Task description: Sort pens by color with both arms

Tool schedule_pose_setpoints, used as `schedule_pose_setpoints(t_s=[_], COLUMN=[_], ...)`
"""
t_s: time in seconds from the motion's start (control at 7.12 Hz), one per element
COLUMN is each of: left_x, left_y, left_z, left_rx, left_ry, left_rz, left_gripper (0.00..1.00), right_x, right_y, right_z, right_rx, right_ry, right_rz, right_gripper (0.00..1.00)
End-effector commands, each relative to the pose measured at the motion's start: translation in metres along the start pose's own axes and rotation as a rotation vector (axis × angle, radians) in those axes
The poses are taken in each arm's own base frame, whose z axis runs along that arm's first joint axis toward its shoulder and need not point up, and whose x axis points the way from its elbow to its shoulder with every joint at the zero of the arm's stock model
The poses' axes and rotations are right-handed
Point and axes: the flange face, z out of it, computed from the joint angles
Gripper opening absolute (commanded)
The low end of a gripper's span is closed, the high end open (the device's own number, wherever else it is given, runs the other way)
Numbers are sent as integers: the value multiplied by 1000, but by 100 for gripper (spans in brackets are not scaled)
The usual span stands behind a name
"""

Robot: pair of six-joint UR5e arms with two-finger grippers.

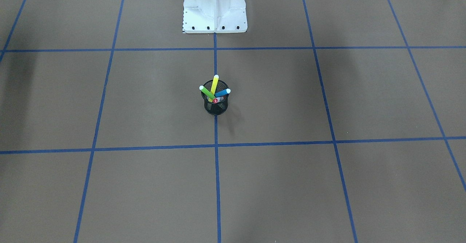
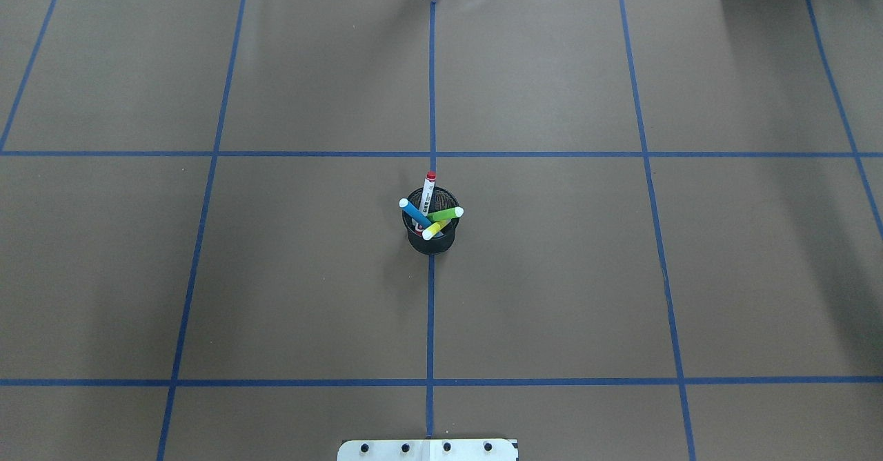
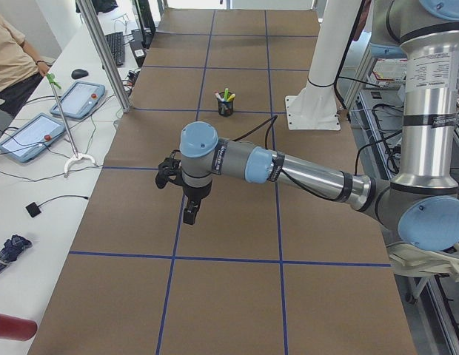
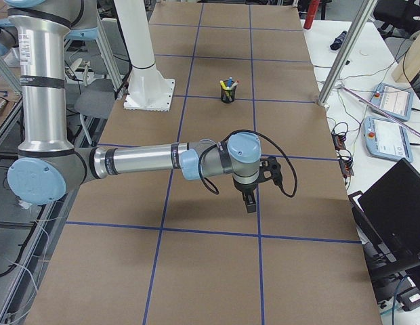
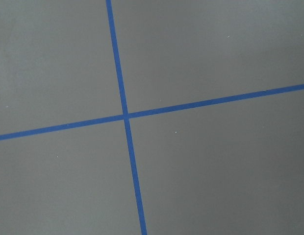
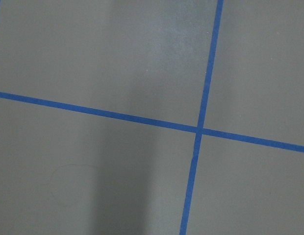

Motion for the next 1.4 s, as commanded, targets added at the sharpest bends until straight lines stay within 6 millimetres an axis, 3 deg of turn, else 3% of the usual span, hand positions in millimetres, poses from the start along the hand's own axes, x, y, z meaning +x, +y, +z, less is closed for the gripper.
schedule_pose_setpoints(t_s=[0.0, 0.14, 0.56, 0.7, 0.84, 1.26], left_x=[13, 31, 67, 102, 131, 227], left_y=[-9, -29, -63, -81, -92, -132], left_z=[-7, -12, -15, -8, 5, 12], left_rx=[57, 86, 104, 96, 78, 69], left_ry=[13, 19, 42, 67, 88, 158], left_rz=[21, 69, 73, 80, 124, 9], left_gripper=[100, 100, 100, 100, 100, 100], right_x=[-38, -55, -136, -173, -198, -275], right_y=[-35, -49, -106, -127, -137, -165], right_z=[-9, -9, 2, 5, 14, 21], right_rx=[34, 38, 46, 50, 40, 46], right_ry=[-21, -28, -62, -83, -100, -121], right_rz=[-59, -65, -115, -177, -211, -134], right_gripper=[99, 99, 99, 99, 99, 99])
